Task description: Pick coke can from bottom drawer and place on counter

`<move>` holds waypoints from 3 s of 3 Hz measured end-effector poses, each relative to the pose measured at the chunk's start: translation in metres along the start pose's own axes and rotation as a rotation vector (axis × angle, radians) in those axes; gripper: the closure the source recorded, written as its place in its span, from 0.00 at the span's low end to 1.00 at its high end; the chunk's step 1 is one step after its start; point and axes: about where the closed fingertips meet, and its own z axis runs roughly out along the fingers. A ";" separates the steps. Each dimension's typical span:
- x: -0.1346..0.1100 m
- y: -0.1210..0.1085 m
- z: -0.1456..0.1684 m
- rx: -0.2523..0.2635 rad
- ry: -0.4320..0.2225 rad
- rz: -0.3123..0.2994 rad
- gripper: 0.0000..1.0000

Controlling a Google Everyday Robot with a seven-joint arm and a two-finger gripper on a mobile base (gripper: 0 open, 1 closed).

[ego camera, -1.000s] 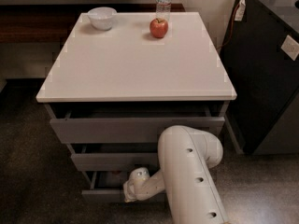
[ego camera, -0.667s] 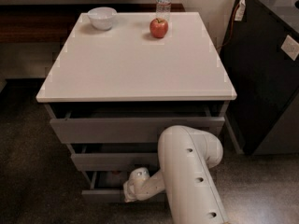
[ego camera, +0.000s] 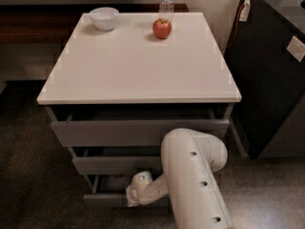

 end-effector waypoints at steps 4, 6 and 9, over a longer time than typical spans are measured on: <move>0.000 0.000 0.000 0.000 -0.001 0.000 0.14; -0.025 0.047 0.007 -0.084 -0.118 0.025 0.00; -0.035 0.062 0.002 -0.113 -0.149 0.032 0.00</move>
Offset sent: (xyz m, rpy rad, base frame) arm -0.0913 0.0309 -0.0269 0.1456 0.1980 0.0727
